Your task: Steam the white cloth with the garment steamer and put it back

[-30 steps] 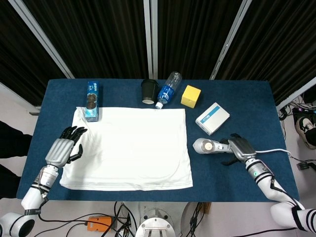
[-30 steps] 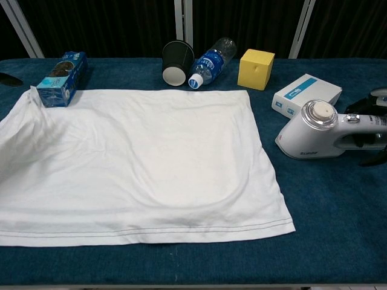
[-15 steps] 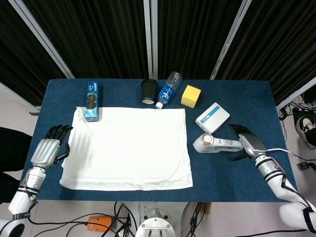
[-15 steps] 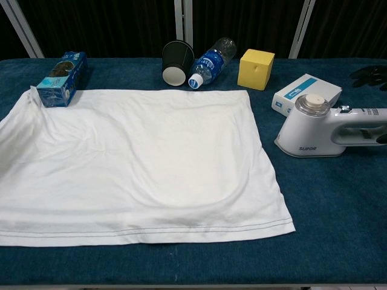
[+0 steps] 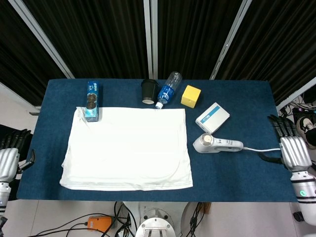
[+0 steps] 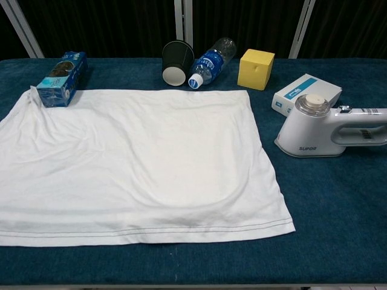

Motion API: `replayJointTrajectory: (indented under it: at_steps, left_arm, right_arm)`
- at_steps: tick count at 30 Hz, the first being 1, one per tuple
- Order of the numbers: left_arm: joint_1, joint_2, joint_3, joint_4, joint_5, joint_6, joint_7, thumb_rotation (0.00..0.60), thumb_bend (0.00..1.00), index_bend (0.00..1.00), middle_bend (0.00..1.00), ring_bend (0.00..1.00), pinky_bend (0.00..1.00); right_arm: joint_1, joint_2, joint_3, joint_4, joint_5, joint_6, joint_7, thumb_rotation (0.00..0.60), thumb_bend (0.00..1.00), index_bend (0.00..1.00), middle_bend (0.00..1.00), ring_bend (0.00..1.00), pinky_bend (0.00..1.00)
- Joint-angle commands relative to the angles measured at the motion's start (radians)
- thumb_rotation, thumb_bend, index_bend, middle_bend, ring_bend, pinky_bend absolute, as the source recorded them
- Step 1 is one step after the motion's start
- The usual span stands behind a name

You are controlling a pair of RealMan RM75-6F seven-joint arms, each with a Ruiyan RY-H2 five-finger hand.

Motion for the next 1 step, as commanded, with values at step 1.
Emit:
replayJointTrajectory:
  at_steps: [1]
  left_arm:
    - [0.052,0.005,0.014,-0.015,0.015,0.065,-0.020,0.194,0.45,0.09,0.07,0.00,0.00]
  right_arm:
    - [-0.085,-0.005,-0.031,0.003,-0.046,0.092,0.018,0.600,0.12,0.00,0.11,0.00,0.05]
